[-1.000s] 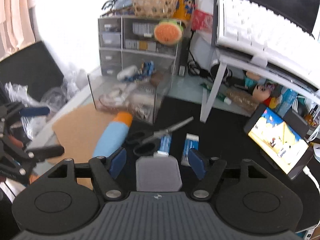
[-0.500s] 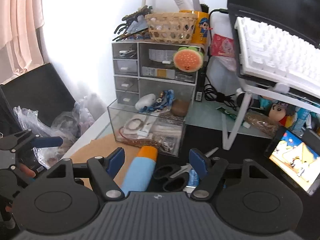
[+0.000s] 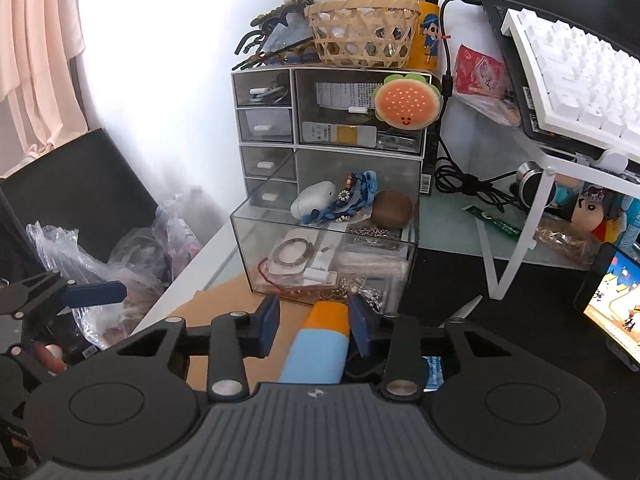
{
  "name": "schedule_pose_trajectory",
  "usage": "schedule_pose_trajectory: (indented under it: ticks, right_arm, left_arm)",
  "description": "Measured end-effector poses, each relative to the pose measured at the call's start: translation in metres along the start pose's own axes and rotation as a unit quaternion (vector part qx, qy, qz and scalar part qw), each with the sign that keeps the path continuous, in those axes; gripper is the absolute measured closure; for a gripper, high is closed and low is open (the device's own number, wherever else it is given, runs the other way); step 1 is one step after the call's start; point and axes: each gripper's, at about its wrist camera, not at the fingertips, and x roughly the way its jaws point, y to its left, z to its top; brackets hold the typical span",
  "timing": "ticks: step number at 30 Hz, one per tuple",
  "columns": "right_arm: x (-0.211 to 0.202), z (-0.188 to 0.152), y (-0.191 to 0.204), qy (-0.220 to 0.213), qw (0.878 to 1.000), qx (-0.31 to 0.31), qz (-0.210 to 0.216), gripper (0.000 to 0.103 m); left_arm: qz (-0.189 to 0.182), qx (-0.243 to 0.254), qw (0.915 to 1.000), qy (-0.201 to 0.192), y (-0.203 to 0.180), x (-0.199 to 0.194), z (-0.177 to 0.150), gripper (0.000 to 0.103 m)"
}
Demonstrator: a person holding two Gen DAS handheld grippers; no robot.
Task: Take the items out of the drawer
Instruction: 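Move the right tool back to the front of the open clear drawer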
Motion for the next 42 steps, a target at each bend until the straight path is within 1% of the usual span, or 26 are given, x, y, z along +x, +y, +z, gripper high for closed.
schedule_pose_trajectory:
  ticks: [4,6,8,11,13,15,32,42]
  right_arm:
    - [0.009,0.002,0.002,-0.001,1.0,0.006,0.0,0.065]
    - [0.014,0.003,0.003,-0.001,1.0,0.008,0.0,0.07]
    - [0.019,0.003,0.005,-0.001,1.0,0.011,0.0,0.071]
    - [0.026,0.005,0.006,-0.002,1.0,0.015,-0.001,0.078]
    - [0.028,0.005,0.005,-0.003,1.0,0.018,-0.001,0.079]
    - [0.031,0.006,0.004,-0.003,1.0,0.02,-0.002,0.084]
    - [0.051,0.009,-0.003,-0.01,0.999,0.038,-0.008,0.084]
    - [0.055,0.011,-0.003,-0.012,0.999,0.036,-0.011,0.084]
  left_arm:
    - [0.002,-0.005,1.0,-0.001,0.003,0.0,0.0,0.0]
    - [0.003,-0.006,1.0,-0.001,0.004,0.001,0.0,0.0]
    - [0.003,-0.007,1.0,-0.001,0.006,0.002,0.0,0.0]
    - [0.003,-0.008,1.0,0.001,0.007,0.003,0.0,0.0]
    - [-0.002,-0.011,0.9999,0.002,0.008,0.004,0.0,0.0]
    - [-0.004,-0.011,0.9999,0.002,0.008,0.004,0.0,0.0]
    - [0.007,-0.018,0.9998,0.007,0.013,0.012,-0.002,0.0]
    - [0.008,-0.018,0.9998,0.008,0.014,0.013,-0.004,0.0]
